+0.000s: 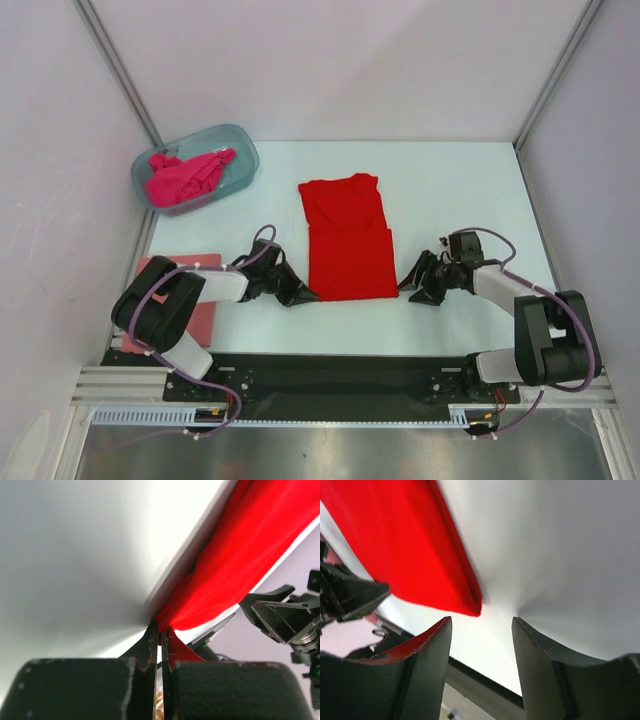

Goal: Fold and stack the t-shirts
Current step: Fold the tshirt

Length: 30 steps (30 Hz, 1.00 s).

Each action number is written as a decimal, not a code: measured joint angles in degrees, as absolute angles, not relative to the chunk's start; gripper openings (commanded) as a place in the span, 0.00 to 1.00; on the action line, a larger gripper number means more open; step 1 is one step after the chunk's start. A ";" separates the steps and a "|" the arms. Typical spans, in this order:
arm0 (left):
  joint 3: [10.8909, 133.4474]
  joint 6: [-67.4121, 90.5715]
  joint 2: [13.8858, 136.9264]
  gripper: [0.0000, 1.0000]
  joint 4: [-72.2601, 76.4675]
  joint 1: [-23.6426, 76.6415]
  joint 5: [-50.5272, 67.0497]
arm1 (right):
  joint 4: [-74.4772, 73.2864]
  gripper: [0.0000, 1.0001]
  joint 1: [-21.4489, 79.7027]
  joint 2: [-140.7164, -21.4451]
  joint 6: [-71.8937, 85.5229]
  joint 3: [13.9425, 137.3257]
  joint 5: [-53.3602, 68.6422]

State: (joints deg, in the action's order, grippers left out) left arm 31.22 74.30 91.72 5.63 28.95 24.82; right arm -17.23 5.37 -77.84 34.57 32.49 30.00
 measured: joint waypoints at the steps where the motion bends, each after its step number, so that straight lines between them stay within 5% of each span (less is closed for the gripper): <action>1: 31.24 73.10 91.64 0.00 5.43 28.53 25.02 | -16.29 0.55 6.37 -78.19 35.03 32.14 30.44; 5: 31.40 68.23 91.59 0.01 5.17 27.81 26.02 | -11.35 0.54 8.93 -78.52 38.68 28.62 33.30; 10: 31.81 64.27 91.57 0.35 4.23 27.31 26.83 | -6.35 0.54 10.00 -78.76 42.19 26.33 35.53; 15: 31.05 63.31 89.76 0.47 4.54 26.70 27.59 | -3.95 0.53 10.15 -80.66 43.11 26.48 36.77; 30: 28.93 62.92 89.38 0.38 6.44 25.50 29.30 | -6.37 0.51 10.41 -84.31 39.92 30.74 35.92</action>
